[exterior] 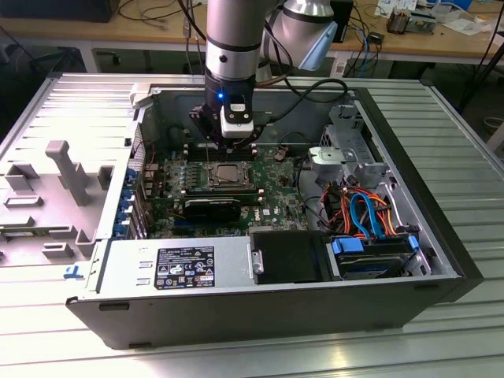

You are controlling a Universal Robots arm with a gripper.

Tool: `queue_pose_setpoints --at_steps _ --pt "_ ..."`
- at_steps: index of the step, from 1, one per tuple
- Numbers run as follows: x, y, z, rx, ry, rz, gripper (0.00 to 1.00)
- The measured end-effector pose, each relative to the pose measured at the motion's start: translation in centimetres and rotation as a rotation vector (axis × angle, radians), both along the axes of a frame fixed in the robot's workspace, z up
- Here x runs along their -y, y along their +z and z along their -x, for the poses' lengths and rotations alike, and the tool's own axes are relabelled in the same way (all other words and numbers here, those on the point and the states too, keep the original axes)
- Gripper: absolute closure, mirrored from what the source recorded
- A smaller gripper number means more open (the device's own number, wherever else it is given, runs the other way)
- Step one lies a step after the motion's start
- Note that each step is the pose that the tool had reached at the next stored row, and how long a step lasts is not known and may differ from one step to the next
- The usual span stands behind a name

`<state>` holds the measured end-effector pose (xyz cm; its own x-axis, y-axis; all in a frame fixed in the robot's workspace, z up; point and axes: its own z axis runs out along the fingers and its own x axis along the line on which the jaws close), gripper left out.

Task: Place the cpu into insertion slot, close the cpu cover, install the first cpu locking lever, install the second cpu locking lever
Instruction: 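Install the first cpu locking lever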

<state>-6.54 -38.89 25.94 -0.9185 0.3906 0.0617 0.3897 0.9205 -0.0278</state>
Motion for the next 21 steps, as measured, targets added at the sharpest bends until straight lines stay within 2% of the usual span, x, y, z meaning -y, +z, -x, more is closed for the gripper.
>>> queue_pose_setpoints --at_steps 5,21 --pt "0.05 0.00 0.00 0.0000 0.032 -0.0062 0.89" --pt "0.12 0.00 0.01 -0.0001 0.103 -0.0174 0.89"
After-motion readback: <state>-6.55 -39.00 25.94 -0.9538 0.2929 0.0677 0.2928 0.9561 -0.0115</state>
